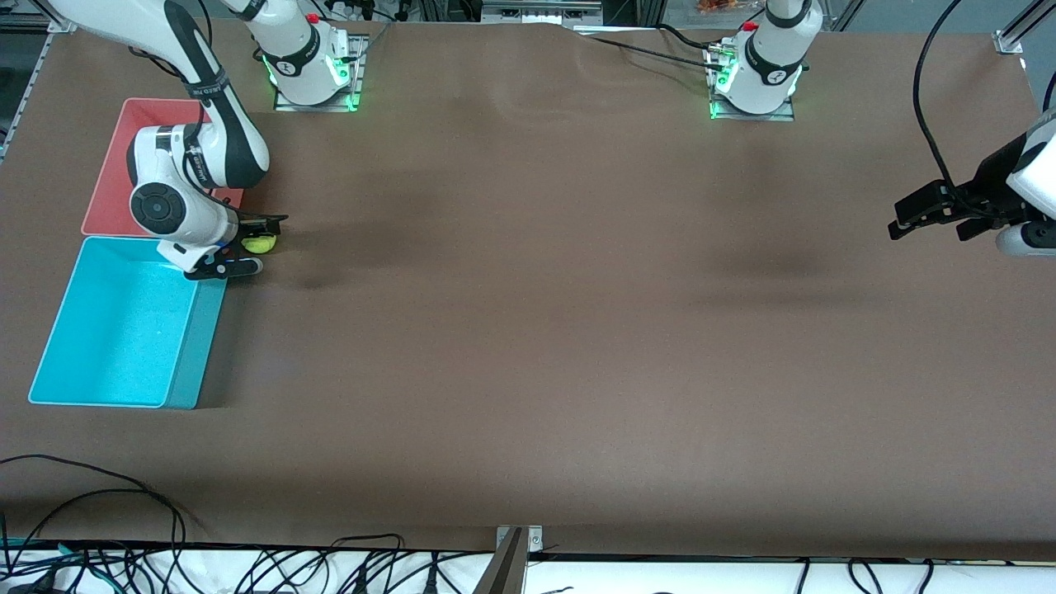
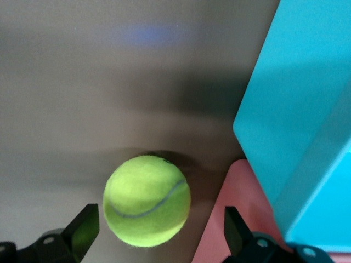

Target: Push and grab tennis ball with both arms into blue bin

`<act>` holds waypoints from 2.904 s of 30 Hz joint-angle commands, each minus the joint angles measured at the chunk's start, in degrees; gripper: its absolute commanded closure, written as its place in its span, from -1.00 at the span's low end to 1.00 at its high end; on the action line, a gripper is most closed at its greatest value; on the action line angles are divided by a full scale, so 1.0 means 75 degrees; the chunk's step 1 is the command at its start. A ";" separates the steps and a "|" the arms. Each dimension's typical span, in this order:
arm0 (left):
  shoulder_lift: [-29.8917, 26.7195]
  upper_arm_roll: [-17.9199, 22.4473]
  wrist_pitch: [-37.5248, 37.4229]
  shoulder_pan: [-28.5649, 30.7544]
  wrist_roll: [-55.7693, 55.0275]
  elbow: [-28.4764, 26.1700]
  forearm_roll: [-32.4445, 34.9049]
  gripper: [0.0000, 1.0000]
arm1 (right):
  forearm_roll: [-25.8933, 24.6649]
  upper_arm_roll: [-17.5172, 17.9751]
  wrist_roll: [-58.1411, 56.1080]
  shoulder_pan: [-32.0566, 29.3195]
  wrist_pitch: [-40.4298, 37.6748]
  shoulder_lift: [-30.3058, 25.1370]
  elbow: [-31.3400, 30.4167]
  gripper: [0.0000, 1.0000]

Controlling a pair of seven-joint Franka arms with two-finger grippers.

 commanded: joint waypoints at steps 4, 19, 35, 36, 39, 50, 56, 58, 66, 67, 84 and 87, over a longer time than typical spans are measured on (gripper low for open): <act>-0.0132 -0.0194 -0.0362 -0.0090 0.0122 -0.0097 0.0650 -1.00 | 0.0462 0.0007 -0.0109 -0.0078 0.0232 0.0393 -0.0083 -1.00; -0.0144 -0.0347 -0.0702 -0.0101 0.0111 -0.0168 0.0674 -1.00 | 0.0462 0.0089 -0.0344 -0.0043 -0.0235 0.0158 0.0104 -1.00; -0.0120 -0.0358 -0.0784 -0.0101 0.0099 -0.0121 0.0768 -1.00 | 0.0450 0.0312 -0.0355 -0.0019 -0.1210 0.0228 0.0831 -1.00; -0.0109 -0.0358 -0.0784 -0.0101 0.0099 -0.0121 0.0768 -1.00 | 0.0450 0.0312 -0.0355 -0.0019 -0.1174 0.0252 0.0820 -1.00; -0.0108 -0.0358 -0.0784 -0.0101 0.0099 -0.0121 0.0780 -1.00 | 0.0439 0.0312 -0.0355 -0.0019 -0.1150 0.0299 0.0819 -1.00; -0.0108 -0.0358 -0.0784 -0.0077 0.0099 -0.0121 0.0768 -1.00 | 0.0357 0.0300 -0.0367 -0.0019 -0.0846 0.0639 0.0808 -1.00; -0.0108 -0.0358 -0.0784 -0.0077 0.0099 -0.0121 0.0768 -1.00 | -0.0076 0.0288 -0.0344 -0.0019 -0.0775 0.0896 0.0808 -1.00; -0.0108 -0.0347 -0.0784 -0.0077 0.0099 -0.0121 0.0768 -1.00 | -0.0159 0.0288 -0.0332 -0.0019 -0.0752 0.0967 0.0808 -1.00; -0.0108 -0.0358 -0.0784 -0.0077 0.0099 -0.0121 0.0768 -1.00 | -0.0252 0.0277 -0.0355 0.0004 -0.0764 0.1119 0.0819 -0.66; -0.0108 -0.0347 -0.0784 -0.0077 0.0099 -0.0121 0.0780 -1.00 | -0.0334 0.0288 -0.0355 0.0004 -0.0764 0.1119 0.0819 -0.41; -0.0108 -0.0347 -0.0784 -0.0077 0.0099 -0.0109 0.0768 -1.00 | -0.0464 0.0347 -0.0425 0.0004 -0.2285 0.0897 0.1673 0.39; -0.0097 -0.0347 -0.0784 -0.0077 0.0099 -0.0109 0.0768 -1.00 | -0.0417 0.0522 -0.0648 0.0016 -0.3116 0.0885 0.2317 0.39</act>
